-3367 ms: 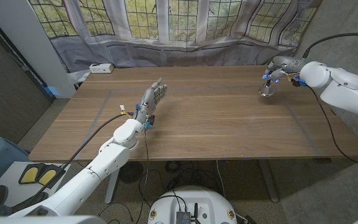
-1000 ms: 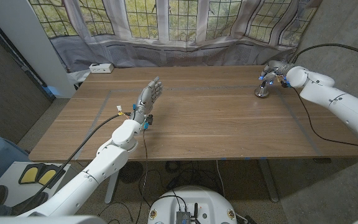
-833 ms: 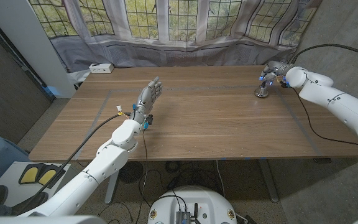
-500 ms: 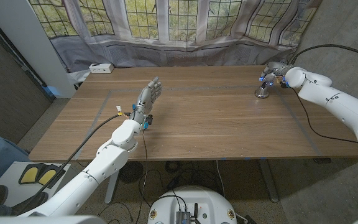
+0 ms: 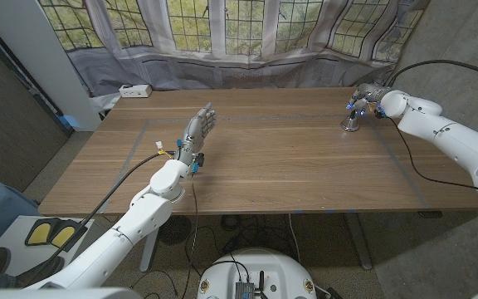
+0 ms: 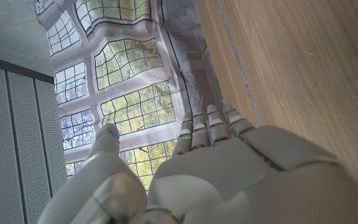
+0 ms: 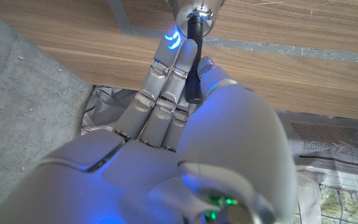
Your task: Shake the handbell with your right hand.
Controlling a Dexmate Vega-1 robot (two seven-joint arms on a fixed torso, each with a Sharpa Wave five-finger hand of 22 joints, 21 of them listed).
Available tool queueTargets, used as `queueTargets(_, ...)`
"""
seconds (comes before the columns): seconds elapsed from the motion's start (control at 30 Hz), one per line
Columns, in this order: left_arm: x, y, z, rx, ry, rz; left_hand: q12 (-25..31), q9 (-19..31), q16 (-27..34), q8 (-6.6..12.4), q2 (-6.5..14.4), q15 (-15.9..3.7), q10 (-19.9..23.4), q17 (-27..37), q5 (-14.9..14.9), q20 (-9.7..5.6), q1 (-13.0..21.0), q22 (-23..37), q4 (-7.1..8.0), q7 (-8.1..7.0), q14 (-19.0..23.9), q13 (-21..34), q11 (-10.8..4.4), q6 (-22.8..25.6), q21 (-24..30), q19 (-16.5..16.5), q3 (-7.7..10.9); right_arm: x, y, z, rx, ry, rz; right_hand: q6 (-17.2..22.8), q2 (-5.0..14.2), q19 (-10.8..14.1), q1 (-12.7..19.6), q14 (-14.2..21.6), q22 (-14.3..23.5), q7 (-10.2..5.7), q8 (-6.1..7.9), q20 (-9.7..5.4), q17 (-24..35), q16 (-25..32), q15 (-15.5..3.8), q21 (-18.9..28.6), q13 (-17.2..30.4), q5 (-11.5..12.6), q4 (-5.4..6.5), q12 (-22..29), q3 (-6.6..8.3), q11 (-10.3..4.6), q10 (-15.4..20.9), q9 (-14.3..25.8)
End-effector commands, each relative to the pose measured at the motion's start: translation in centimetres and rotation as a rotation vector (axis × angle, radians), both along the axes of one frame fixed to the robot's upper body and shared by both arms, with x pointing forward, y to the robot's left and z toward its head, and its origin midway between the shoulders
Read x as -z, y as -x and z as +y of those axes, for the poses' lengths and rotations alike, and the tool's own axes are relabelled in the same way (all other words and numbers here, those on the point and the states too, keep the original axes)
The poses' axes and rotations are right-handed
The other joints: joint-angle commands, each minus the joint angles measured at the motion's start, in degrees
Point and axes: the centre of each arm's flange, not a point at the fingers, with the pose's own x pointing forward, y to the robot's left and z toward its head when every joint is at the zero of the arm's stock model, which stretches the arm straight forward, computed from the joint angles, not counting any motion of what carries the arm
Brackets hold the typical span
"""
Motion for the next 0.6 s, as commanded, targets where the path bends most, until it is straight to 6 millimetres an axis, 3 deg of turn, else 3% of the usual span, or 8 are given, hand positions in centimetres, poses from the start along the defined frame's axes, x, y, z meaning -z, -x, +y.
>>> queueTargets(0.03,0.03,-0.29,-0.38,0.006,0.004,0.002,0.31,0.31,0.15,0.28,0.19,0.10,0.20,0.11,-0.07,0.02,0.52,0.14,-0.08,-0.03,0.43,0.29,0.02,0.57,-0.02,0.18,0.19,0.35,-0.31,-0.33,0.007,-0.002,0.009,-0.21,0.50,-0.47,0.32,-0.81,0.15,-0.12,-0.12,-0.66,0.16,-0.18,-0.54,0.31,0.02,0.32,0.00,0.06,0.62,0.96,0.96,0.15)
queueTargets(0.37,-0.09,-0.64,-0.64,0.013,0.003,-0.001,0.42,0.31,0.21,0.44,0.17,-0.21,0.43,0.11,-0.08,0.00,0.50,0.14,-0.07,0.06,0.65,0.29,-0.10,0.97,-0.04,0.14,0.17,0.51,-0.30,-0.51,0.020,0.018,0.023,-0.64,-0.11,-0.81,-1.72,-1.36,0.05,0.14,-0.31,-0.26,0.02,-0.52,0.08,0.57,-0.23,0.35,0.97,-0.47,-0.07,1.33,0.29,0.12)
queueTargets(0.6,0.13,-0.71,-0.54,0.013,0.013,0.002,0.49,0.30,0.19,0.49,0.16,-0.10,0.61,0.11,-0.09,-0.02,0.49,0.14,-0.05,0.12,0.69,0.29,-0.18,1.17,-0.04,0.13,0.16,0.61,-0.32,-0.28,0.033,0.045,0.024,-3.27,-0.92,-1.69,-2.56,-2.87,-0.03,-0.20,-1.33,0.00,-0.10,-1.17,0.47,0.55,-0.52,0.40,0.74,-1.51,-0.39,0.93,-1.60,0.08)
